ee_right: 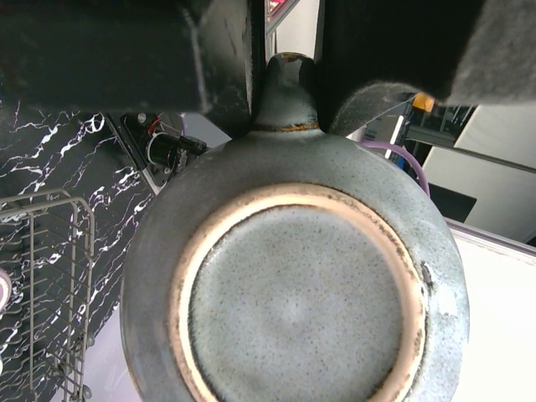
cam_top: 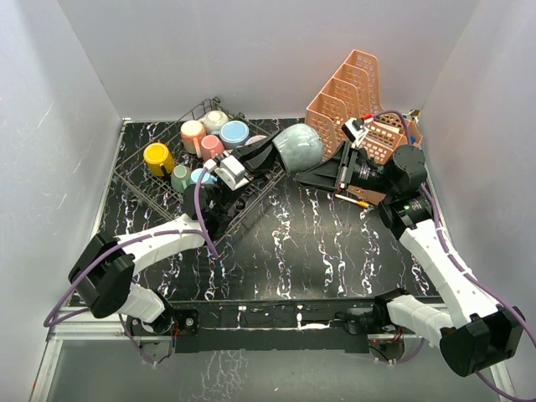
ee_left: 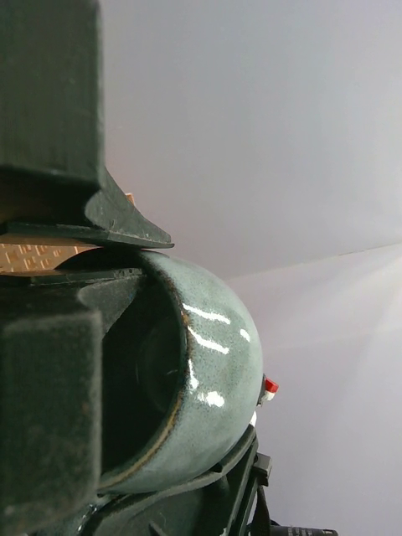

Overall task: Load the cups into the dish rack
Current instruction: Pick up the cup at the center of the board.

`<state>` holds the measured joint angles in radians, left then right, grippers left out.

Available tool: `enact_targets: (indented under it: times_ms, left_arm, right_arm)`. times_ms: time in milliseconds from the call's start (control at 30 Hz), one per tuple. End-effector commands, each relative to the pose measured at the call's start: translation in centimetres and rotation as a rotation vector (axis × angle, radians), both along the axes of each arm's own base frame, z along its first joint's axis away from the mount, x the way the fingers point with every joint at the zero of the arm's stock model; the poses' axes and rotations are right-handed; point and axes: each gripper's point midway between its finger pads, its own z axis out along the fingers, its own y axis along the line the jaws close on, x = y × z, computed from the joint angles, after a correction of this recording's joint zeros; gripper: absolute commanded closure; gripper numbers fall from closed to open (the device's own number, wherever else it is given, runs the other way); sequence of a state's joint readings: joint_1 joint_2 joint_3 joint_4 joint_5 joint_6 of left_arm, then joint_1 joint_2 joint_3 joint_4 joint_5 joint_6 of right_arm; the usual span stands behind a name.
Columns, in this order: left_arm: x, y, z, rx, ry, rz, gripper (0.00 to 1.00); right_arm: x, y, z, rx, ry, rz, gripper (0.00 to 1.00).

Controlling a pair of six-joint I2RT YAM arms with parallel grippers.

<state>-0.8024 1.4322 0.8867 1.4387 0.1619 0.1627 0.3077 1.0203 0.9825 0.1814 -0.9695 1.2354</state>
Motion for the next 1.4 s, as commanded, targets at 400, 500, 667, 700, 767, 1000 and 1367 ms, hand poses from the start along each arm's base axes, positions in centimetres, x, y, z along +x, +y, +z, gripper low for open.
enact_targets:
  times_ms: [400, 500, 667, 700, 767, 1000, 1367]
  left_arm:
    - [-4.1, 5.1, 1.3, -0.168, 0.070, -0.062, 0.57]
    - [-4.3, 5.5, 0.3, -0.145, 0.114, -0.058, 0.51]
    - [-4.7, 7.0, -1.5, -0.121, 0.240, -0.042, 0.42]
    - [-4.7, 7.1, -2.0, -0.108, 0.277, -0.039, 0.40]
    - [-4.5, 7.5, -3.2, -0.076, 0.363, -0.021, 0.35]
    - [-3.9, 9.8, -7.0, 0.054, 0.739, 0.103, 0.19]
    - [-6.0, 14.7, -3.7, 0.088, 0.927, 0.240, 0.07]
  right_arm:
    - [-0.4, -0.6, 0.8, 0.019, -0.139, -0.009, 0.92]
    - [-0.4, -0.7, 0.5, 0.015, -0.139, -0.011, 0.92]
    - [-0.8, -0.7, 0.5, 0.003, -0.210, 0.014, 0.92]
    - [-0.9, -0.7, 0.5, -0.001, -0.227, 0.021, 0.92]
    - [-1.2, -0.7, 0.3, -0.012, -0.271, 0.035, 0.92]
    - [-0.3, -0.4, -1.3, -0.100, -0.396, 0.065, 0.92]
    - [5.1, 2.2, -4.1, -0.297, -0.568, 0.044, 0.92]
